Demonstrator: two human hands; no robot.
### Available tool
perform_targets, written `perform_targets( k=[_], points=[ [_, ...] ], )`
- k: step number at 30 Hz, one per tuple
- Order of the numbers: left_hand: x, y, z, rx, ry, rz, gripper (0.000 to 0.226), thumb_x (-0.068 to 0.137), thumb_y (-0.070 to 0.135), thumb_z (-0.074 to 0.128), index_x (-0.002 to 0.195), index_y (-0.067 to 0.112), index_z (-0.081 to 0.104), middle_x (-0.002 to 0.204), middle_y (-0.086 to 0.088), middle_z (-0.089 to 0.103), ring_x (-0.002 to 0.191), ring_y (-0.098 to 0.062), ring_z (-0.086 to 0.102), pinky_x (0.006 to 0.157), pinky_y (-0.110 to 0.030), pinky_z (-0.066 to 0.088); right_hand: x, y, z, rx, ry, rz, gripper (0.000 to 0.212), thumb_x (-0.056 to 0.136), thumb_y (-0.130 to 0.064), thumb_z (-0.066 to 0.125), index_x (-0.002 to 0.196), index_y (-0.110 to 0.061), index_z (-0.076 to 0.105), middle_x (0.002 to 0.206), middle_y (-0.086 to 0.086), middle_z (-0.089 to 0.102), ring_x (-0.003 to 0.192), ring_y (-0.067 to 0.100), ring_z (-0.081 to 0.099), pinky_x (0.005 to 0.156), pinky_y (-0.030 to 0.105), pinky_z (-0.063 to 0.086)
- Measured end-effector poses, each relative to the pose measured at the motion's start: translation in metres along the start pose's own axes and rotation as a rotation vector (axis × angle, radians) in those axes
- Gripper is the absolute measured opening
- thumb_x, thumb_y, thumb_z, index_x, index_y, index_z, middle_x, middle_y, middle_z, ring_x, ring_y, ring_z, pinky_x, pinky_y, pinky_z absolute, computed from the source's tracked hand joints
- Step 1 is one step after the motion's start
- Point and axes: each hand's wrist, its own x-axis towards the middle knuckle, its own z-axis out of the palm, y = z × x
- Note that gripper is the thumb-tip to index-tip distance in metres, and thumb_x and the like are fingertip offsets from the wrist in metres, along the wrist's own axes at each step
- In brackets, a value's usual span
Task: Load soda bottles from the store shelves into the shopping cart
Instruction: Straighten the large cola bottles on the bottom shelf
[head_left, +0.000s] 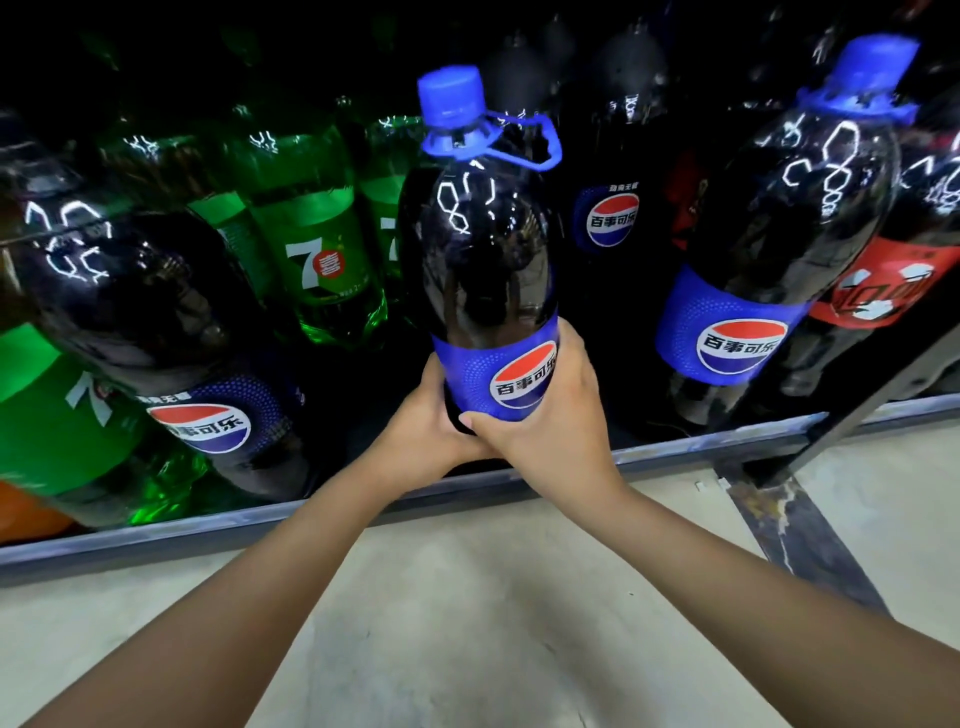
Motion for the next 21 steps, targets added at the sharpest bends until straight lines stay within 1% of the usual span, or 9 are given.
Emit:
perform_targets(
  k=[2,5,8,13,15,16,18,20,21],
  points=[
    [0.001,0.001,0.001,0.012,-0.012,-0.010,0.107,0.051,0.035,0.092,0.140,0.021,0.033,0.130,0.012,0.057,0.116,-0.001,0.058,0.096,-0.022,0.049,-0.002,0.002,-0.002,0.011,0.017,0.020,0.112,0.047,-0.033,0.090,0.140,-0.023,0.028,0.128,-0.009,0.047,0.121,0.012,0.045,0.099,0.025,0.044],
    [0.004,0.003,0.001,0.032,-0.050,-0.025,0.101,0.057,0.021,0.093,0.139,0.022,0.033,0.128,0.011,0.059,0.113,0.000,0.059,0.094,-0.022,0.050,-0.004,0.006,-0.003,0.026,0.042,0.052,0.112,0.046,-0.035,0.090,0.139,-0.024,0.028,0.126,-0.009,0.048,0.120,0.013,0.046,0.099,0.029,0.046],
    [0.009,0.007,-0.002,0.069,-0.088,-0.048,0.100,0.060,0.018,0.092,0.139,0.025,0.031,0.127,0.012,0.058,0.112,0.002,0.058,0.094,-0.022,0.050,-0.003,0.008,-0.001,0.058,0.071,0.073,0.112,0.045,-0.036,0.090,0.138,-0.024,0.029,0.126,-0.008,0.049,0.120,0.014,0.047,0.097,0.035,0.048],
    [0.007,0.007,-0.001,0.070,-0.090,-0.064,0.094,0.063,0.015,0.090,0.138,0.026,0.034,0.127,0.014,0.058,0.111,0.006,0.057,0.091,-0.014,0.048,-0.005,0.008,0.002,0.072,0.094,0.083,0.111,0.046,-0.037,0.090,0.138,-0.025,0.028,0.125,-0.009,0.049,0.119,0.013,0.047,0.097,0.035,0.048],
    [0.004,0.008,-0.001,0.057,-0.089,-0.072,0.091,0.062,0.016,0.090,0.136,0.026,0.038,0.126,0.013,0.059,0.110,0.005,0.058,0.091,-0.016,0.048,-0.005,0.008,0.001,0.076,0.096,0.081,0.112,0.045,-0.037,0.090,0.138,-0.024,0.028,0.126,-0.009,0.048,0.120,0.013,0.047,0.098,0.035,0.047],
    [0.002,0.009,-0.002,0.051,-0.102,-0.079,0.090,0.061,0.018,0.090,0.135,0.024,0.040,0.125,0.012,0.060,0.111,0.003,0.059,0.093,-0.021,0.049,-0.005,0.010,0.000,0.077,0.085,0.082,0.113,0.045,-0.038,0.090,0.139,-0.024,0.028,0.126,-0.009,0.048,0.120,0.013,0.046,0.099,0.034,0.047],
    [-0.001,0.009,-0.005,-0.023,-0.124,-0.087,0.093,0.056,0.021,0.086,0.137,0.020,0.041,0.129,0.006,0.060,0.117,-0.005,0.058,0.100,-0.030,0.048,-0.005,0.018,-0.004,0.084,0.027,0.107,0.113,0.045,-0.039,0.090,0.139,-0.023,0.030,0.127,-0.009,0.048,0.122,0.012,0.044,0.100,0.033,0.045],
    [-0.004,0.012,-0.009,-0.170,-0.082,-0.111,0.097,0.050,0.024,0.078,0.138,0.017,0.038,0.132,-0.001,0.057,0.120,-0.010,0.056,0.099,-0.026,0.048,-0.006,0.030,-0.008,0.095,-0.047,0.161,0.119,0.041,-0.048,0.087,0.141,-0.024,0.028,0.131,-0.007,0.048,0.125,0.011,0.044,0.103,0.036,0.044],
    [-0.006,0.015,-0.010,-0.218,-0.063,-0.115,0.096,0.050,0.025,0.077,0.138,0.019,0.039,0.132,-0.001,0.057,0.120,-0.010,0.056,0.097,-0.023,0.048,-0.007,0.035,-0.010,0.098,-0.078,0.183,0.122,0.039,-0.052,0.085,0.143,-0.025,0.026,0.134,-0.006,0.047,0.127,0.011,0.044,0.104,0.037,0.043]
  ],
)
